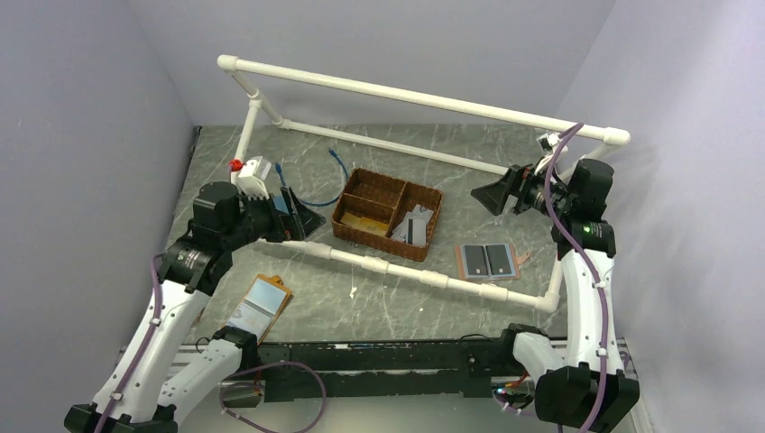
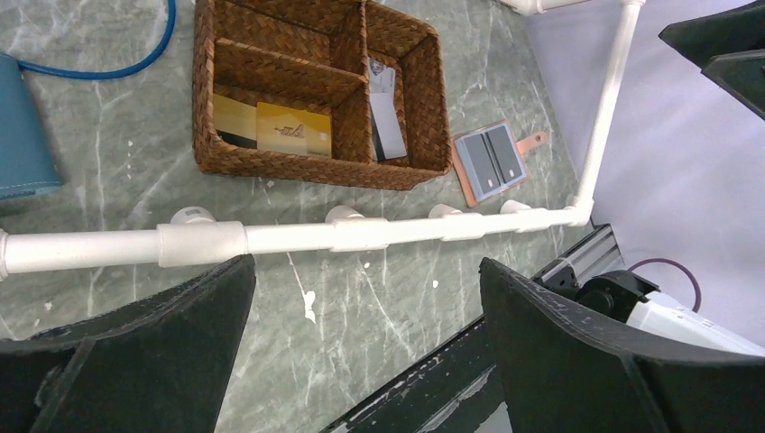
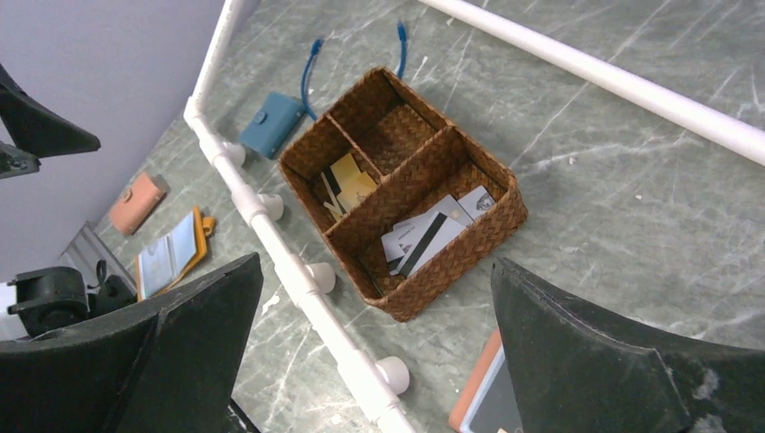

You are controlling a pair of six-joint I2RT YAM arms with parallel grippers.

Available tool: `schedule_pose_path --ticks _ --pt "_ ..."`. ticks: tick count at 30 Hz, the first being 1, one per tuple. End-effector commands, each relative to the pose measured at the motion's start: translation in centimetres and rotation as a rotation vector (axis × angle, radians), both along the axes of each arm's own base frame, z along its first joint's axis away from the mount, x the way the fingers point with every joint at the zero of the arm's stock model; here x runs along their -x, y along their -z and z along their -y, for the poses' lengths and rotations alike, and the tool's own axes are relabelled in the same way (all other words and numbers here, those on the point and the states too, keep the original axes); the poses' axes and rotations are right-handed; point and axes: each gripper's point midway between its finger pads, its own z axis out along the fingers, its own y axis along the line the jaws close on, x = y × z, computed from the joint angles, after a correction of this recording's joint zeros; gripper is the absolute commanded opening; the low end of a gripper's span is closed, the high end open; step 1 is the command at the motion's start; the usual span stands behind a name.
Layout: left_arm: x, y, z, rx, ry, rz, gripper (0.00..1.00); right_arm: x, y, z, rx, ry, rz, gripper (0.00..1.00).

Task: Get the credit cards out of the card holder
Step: Pick up the card holder from the center of the board.

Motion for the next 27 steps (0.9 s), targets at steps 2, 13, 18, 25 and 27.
schedule_pose_path --ticks 2,13,18,25,27 --pt "0.2 -1.2 0.4 0.040 0.012 0.022 1.00 0.3 -1.3 -0.5 -0.021 -0.037 0.063 1.00" --pt "-0.9 0.6 -1.5 -0.116 -0.042 -0.014 0.99 2.4 -0.4 -2.1 0.040 -0.254 0.158 1.00" --pt "-3.2 3.8 -3.1 -0.273 -0.091 -0.056 1.00 3.9 1.9 -2.9 0.094 -0.391 0.233 1.00" --pt "-7.2 7.2 -5.6 -0.475 -0.169 -0.049 1.00 4.1 4.5 -2.9 0.101 -0.431 0.228 1.00" --pt "-8.3 8.1 -6.3 -0.523 -0.186 -0.055 1.00 4.1 5.4 -2.9 0.097 -0.434 0.213 1.00"
